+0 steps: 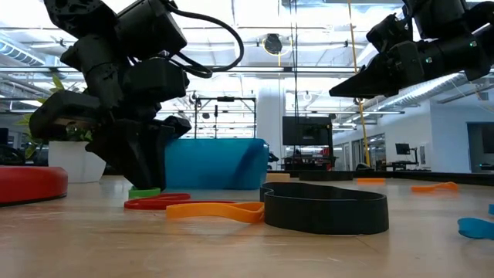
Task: Pick and place rubber bands into bin
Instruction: Put the green rubber band into the blue bin
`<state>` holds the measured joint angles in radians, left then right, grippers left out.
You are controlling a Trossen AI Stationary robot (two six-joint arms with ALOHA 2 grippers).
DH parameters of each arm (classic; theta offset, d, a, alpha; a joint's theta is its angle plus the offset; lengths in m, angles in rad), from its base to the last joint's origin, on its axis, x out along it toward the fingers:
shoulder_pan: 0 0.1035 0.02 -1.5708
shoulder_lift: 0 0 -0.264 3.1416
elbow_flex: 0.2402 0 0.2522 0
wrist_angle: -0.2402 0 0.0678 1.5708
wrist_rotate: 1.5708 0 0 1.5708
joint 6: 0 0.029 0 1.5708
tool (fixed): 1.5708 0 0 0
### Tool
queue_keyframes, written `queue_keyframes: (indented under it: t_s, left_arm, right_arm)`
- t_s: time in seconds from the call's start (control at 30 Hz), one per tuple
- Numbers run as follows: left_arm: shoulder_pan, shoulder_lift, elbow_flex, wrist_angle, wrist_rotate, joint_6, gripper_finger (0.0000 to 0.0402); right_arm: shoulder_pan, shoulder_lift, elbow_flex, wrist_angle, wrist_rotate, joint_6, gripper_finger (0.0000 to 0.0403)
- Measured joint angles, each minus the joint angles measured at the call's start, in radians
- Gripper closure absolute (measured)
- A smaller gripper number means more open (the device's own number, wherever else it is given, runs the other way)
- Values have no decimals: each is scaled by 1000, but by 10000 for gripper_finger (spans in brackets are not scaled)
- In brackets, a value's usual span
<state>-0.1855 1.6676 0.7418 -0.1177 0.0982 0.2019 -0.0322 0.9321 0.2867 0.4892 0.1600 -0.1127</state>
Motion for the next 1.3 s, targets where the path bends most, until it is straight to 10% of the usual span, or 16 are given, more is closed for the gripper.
queue_keyframes:
  t_s: [0.3,0.5,1.3]
  left_arm:
    - [-2,0,0,2,-3,-1,315]
    - [-2,0,0,3,-3,-10,391]
    - [0,0,0,15,-5,-28,395]
  right_arm:
    - [0,0,0,0,0,0,289]
    - [0,0,0,0,0,-4,289]
    - [0,0,0,0,0,-3,289]
